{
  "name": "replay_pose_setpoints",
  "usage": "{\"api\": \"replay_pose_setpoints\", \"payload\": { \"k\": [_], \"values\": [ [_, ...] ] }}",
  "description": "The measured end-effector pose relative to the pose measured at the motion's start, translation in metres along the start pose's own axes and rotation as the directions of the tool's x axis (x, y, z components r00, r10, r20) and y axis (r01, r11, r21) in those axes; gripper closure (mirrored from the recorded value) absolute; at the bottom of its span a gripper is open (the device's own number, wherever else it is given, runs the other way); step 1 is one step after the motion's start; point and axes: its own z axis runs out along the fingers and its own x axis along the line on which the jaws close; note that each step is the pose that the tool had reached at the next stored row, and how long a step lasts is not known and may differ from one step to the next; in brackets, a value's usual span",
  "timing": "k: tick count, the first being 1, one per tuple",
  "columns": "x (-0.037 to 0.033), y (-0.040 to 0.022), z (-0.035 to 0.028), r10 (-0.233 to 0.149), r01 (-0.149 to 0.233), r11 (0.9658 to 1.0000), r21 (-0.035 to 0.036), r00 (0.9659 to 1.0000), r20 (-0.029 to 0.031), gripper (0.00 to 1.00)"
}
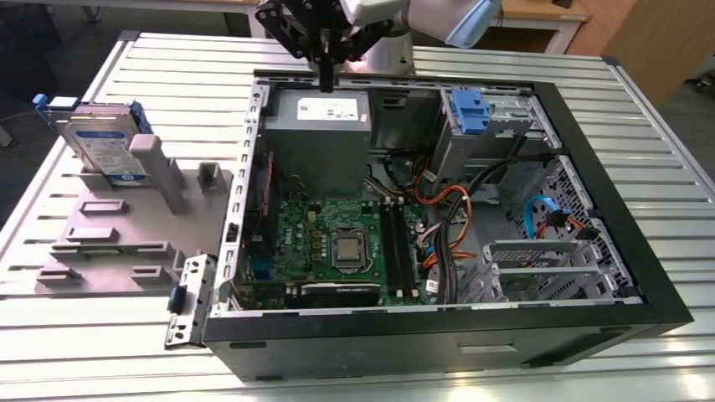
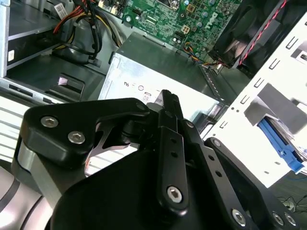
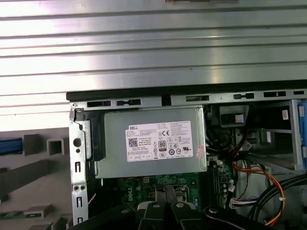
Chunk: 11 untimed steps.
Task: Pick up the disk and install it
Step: 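Reach for the disk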
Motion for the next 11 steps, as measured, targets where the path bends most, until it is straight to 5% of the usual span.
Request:
{"api": "replay_pose_setpoints", "payload": {
  "k": [11],
  "values": [
    [0.0159,-0.0012,-0.0001,0.000,0.000,1.0000,0.0000,1.0000,0.0000,0.89]
  ]
}}
